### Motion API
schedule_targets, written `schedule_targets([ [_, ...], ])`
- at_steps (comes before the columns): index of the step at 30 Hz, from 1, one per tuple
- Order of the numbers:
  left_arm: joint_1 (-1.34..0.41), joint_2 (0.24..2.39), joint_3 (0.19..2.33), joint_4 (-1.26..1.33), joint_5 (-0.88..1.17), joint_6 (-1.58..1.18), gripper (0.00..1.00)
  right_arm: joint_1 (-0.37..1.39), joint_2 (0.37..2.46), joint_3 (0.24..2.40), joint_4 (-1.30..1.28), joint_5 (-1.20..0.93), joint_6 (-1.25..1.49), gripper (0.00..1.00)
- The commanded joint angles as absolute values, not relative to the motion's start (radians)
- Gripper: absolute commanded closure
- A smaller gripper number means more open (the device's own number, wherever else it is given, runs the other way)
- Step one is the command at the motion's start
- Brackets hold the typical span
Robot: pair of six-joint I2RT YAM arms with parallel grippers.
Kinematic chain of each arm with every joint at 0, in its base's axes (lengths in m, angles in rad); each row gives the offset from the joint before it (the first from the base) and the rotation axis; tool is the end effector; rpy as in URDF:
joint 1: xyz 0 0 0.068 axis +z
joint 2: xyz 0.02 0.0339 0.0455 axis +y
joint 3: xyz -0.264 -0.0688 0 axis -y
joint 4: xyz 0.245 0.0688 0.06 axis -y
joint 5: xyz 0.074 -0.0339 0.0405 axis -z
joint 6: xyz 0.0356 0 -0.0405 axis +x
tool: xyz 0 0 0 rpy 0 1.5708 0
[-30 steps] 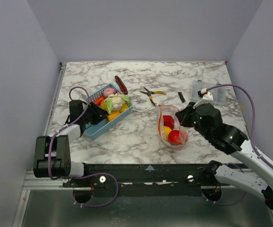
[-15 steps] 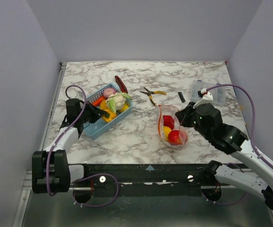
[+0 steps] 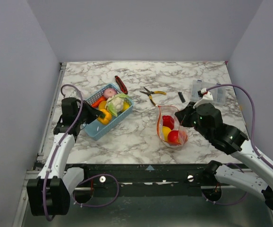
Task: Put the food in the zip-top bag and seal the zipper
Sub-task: Pick up the fake vegetable from the bin, then place the fake vegetable in the zipper food storage bag.
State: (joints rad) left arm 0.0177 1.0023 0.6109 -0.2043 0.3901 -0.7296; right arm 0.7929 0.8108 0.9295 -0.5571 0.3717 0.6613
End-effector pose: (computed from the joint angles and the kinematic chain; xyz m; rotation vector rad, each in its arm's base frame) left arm 0.2159 -0.0097 0.2380 -0.5945 2.1542 -0.8223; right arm 0.1294 0.1130 0.3480 0.1074 2.0195 0.5663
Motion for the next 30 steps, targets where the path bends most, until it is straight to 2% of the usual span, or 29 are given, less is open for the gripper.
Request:
schedule_targets([
  [1,0.007,0.871,0.73,-0.377,0.34,-0.66,1.0,0.796,0.809,0.931,-0.513,0.353,0.664,1.0],
  [5,-0.03,0.797,0.817,-0.428,0.422,-0.63,1.0,0.797,0.821,0.937,-0.501,0.342,0.665,1.0],
  [9,-0.122,0.754,0.853,-0.313,0.617,-0.647,1.0,0.796,0.829,0.943,-0.491,0.334,0.664,1.0],
  [13,-0.262,0.729,0.87,-0.169,0.691,-0.706,1.0,0.797,0.833,0.943,-0.488,0.326,0.67,1.0],
  [23,-0.652,0.851,0.946,-0.051,0.588,-0.696,1.0,0.796,0.823,0.945,-0.482,0.307,0.692,1.0],
  [30,-0.812,1.001,1.041,-0.075,0.464,-0.649,1.0,0.797,0.817,0.947,-0.482,0.292,0.708,1.0],
])
